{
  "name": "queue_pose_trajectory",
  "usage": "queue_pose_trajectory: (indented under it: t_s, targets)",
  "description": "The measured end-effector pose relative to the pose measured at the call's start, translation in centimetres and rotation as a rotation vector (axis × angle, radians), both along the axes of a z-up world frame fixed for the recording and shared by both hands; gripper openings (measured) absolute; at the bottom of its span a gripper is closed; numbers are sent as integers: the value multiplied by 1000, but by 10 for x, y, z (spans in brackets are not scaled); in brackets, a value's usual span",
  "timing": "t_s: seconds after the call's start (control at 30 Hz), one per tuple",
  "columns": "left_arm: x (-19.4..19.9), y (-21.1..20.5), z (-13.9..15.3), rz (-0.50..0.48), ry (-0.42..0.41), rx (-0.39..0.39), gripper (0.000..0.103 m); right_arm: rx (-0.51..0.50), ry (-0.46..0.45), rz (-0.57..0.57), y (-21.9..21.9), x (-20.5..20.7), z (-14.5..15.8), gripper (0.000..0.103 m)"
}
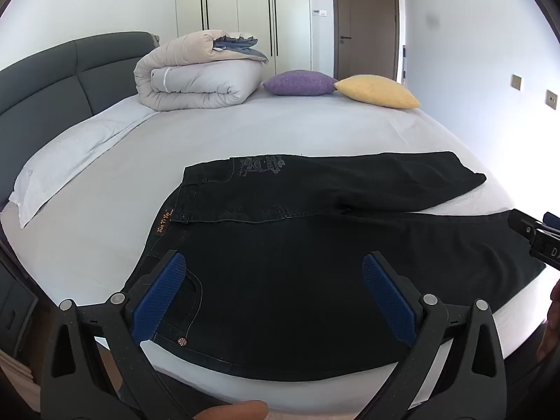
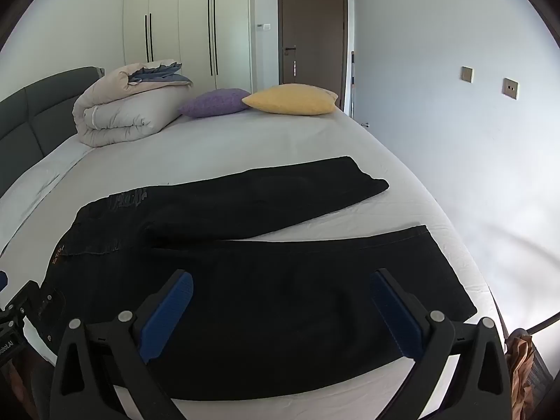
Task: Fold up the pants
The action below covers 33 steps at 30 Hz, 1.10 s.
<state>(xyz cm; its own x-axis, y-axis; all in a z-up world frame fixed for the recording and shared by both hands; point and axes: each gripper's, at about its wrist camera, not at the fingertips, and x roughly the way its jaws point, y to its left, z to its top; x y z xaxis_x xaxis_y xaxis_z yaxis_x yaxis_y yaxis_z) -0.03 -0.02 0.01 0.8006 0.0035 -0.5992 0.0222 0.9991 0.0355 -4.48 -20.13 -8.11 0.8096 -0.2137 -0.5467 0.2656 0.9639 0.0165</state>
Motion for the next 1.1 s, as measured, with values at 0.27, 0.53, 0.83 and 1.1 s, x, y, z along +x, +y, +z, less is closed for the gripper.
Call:
queue_pose_trajectory:
  t_s: [0.27, 0.53, 0.83, 1.1]
  targets:
    - [0, 1, 0, -4, 7, -7, 103, -5, 5, 2, 4, 0, -4, 103]
    - [-2, 1, -5, -5, 8, -8, 103, -6, 16, 7, 13, 2, -13, 103]
    - [2, 5, -9, -8, 17, -9, 103, -9, 22, 14, 18, 3, -18, 103]
    - [2, 7, -11, -10, 21, -17, 103, -10, 26, 17, 18, 3, -19, 103]
